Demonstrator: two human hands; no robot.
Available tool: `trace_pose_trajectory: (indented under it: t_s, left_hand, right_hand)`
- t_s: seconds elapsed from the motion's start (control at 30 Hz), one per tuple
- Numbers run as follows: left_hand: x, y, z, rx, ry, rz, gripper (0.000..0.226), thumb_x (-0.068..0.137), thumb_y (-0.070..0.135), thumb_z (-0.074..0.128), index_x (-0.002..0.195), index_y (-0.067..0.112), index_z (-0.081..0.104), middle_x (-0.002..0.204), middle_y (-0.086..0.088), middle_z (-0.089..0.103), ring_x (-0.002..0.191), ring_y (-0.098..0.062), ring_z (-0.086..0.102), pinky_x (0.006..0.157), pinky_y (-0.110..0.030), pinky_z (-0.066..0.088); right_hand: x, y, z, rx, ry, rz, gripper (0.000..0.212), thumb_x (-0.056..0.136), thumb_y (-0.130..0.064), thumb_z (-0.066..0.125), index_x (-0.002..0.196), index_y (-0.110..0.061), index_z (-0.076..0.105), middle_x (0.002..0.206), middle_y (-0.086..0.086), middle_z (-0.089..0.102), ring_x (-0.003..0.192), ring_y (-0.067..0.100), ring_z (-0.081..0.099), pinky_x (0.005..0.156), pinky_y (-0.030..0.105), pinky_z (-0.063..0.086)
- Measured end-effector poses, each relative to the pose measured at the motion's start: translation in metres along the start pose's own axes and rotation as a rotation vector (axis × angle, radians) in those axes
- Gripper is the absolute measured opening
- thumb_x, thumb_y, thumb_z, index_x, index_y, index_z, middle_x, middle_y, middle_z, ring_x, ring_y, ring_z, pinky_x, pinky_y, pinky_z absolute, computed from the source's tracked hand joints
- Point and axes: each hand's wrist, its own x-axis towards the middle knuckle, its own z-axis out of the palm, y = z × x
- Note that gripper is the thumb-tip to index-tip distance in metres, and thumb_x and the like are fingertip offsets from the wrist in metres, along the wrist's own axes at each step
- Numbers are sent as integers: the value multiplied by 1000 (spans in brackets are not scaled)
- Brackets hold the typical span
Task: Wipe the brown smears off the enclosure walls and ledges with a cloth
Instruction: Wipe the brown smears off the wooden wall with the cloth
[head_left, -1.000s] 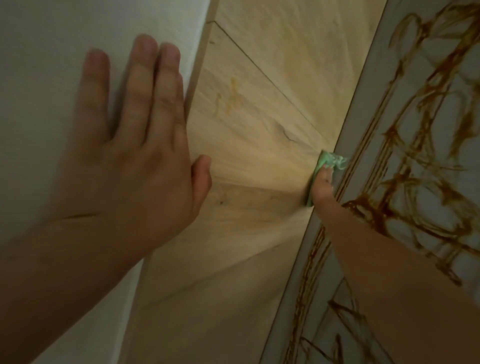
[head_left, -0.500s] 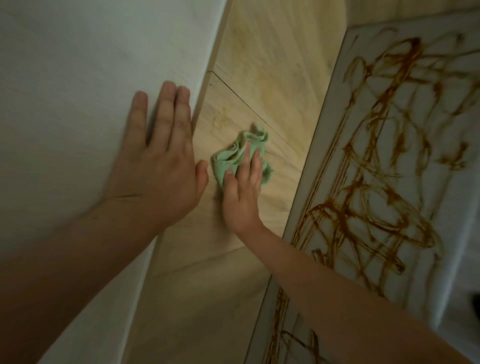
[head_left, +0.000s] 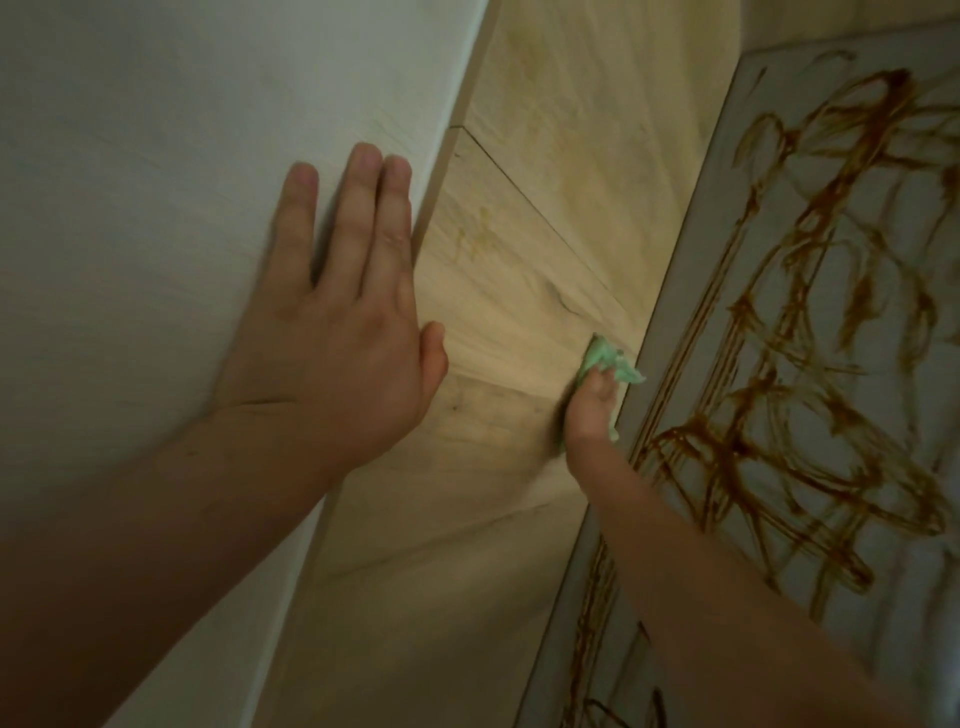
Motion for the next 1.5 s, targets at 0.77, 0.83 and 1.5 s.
trace_pose_trajectory:
  t_s: [0.77,0.83,1.5]
  left_hand:
    - [0,0,-8,6,-57,-20,83,103,46,13,156,-16,-4,168,-30,-5,157,-44,-8,124,-63,-2]
    - [-1,1,-5,17,-54,-10,83,103,47,9,156,-15,-4,168,-30,-5,156,-45,-7,125,-63,-2]
    - [0,0,7,-4,-14,-13,81,105,44,13,154,-19,10,167,-34,-3,156,-47,-6,123,-65,-6]
  right_hand:
    - [30,62,-33,-137,-185,251,68,107,-59,24,166,-26,15,169,10,22,152,36,28,124,53,25]
    - [46,88,-32,-65,-151,389,76,102,-70,23,165,-28,18,168,8,26,150,36,31,123,56,28]
    - [113,-94,-31,182,-27,119,80,102,-70,30,162,-17,27,164,3,32,147,26,36,124,45,29]
